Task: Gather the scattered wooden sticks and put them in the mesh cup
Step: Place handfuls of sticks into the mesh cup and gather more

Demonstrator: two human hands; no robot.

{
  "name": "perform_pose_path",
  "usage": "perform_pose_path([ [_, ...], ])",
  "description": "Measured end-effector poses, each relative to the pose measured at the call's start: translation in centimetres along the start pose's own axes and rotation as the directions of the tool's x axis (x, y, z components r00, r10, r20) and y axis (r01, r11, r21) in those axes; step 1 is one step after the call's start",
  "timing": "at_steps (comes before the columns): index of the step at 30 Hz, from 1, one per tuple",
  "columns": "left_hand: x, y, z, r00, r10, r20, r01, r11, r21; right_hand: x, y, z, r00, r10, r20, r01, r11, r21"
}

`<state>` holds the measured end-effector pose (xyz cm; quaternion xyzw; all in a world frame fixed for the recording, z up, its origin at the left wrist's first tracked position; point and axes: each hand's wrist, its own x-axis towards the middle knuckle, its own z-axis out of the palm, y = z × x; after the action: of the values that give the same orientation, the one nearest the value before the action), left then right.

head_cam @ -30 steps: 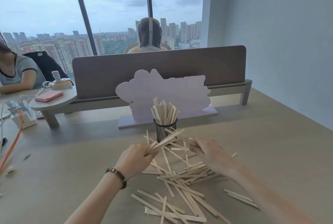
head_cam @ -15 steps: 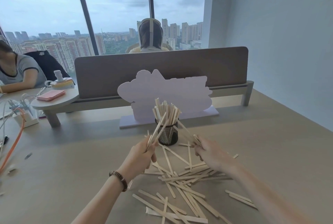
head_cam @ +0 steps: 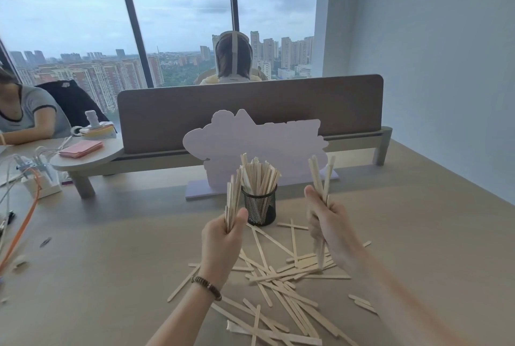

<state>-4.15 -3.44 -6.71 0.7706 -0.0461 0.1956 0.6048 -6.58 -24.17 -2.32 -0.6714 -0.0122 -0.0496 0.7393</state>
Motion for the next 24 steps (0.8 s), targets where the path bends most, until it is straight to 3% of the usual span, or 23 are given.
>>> perform_pose_path([
  [6, -1.2, 0.6, 1.8, 0.996, 0.082, -0.039, -0.086, 0.988, -0.128, -0.6, 0.9, 1.2, 0.997, -0.061, 0.041, 0.060, 0.998, 0.010],
  [11, -1.5, -0.1, 2.1, 0.997, 0.068, -0.031, -0.072, 0.984, -0.163, -0.8, 2.1, 1.4, 0.988, -0.151, 0.034, 0.154, 0.982, -0.110],
  [16, -1.8, -0.3, 2.0, 0.999, 0.042, -0.023, -0.045, 0.986, -0.161, -0.6, 3.0, 1.2, 0.989, -0.147, -0.017, 0.141, 0.971, -0.193],
  [24, -1.8, 0.6, 2.0, 0.998, 0.043, -0.040, -0.052, 0.961, -0.270, -0.1, 2.9, 1.4, 0.987, -0.157, -0.023, 0.150, 0.973, -0.178],
])
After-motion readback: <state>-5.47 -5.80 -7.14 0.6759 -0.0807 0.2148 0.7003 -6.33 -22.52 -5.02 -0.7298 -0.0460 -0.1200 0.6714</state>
